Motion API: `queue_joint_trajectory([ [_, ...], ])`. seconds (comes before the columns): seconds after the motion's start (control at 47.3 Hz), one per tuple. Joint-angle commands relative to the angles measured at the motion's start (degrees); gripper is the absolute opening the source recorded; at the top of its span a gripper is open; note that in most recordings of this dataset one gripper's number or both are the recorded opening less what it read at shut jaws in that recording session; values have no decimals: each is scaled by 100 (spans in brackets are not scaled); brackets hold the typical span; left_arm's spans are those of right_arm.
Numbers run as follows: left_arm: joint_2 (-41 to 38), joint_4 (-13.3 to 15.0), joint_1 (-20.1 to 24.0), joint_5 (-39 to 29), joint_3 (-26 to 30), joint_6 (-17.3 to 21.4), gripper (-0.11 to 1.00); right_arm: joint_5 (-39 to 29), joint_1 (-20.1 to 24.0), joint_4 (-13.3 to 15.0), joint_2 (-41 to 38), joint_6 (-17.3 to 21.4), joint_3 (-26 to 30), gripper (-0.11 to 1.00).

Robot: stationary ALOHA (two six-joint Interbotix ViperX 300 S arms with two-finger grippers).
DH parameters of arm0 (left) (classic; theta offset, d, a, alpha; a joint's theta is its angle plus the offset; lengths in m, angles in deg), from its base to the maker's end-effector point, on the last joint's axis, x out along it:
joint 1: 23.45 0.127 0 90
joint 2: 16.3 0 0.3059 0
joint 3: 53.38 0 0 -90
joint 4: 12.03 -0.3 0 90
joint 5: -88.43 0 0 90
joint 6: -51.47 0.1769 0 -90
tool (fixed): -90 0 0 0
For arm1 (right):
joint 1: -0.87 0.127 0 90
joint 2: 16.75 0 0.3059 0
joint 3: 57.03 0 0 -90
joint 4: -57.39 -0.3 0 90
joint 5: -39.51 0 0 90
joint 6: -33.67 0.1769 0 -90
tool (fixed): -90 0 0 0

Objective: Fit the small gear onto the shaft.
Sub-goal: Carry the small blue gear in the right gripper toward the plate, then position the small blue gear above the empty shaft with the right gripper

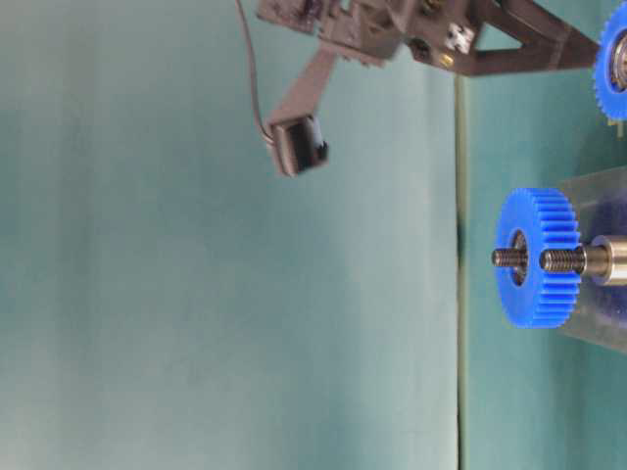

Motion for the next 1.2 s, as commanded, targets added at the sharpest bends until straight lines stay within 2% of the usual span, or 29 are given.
queue_joint_trajectory([
  [0.0, -35, -9, 18, 97, 141, 18, 0, 18, -26, 9, 9, 62, 149, 87],
  [0.38, -220, -18, 35, 299, 149, 9, 0, -18, 26, -9, -290, 70, 237, 86],
  [0.655, -431, -18, 35, 466, 193, 9, 0, -404, 26, -9, -501, 62, 396, 83],
  [0.739, -492, -18, 35, 510, 202, 18, 0, -483, 35, -18, -492, 70, 431, 73],
  [0.887, -563, -18, 35, 598, 202, 9, 0, -633, 105, -9, -448, 79, 466, 36],
  [1.183, -571, -18, 35, 633, 202, 9, 0, -703, 272, -18, -114, 308, 703, 35],
])
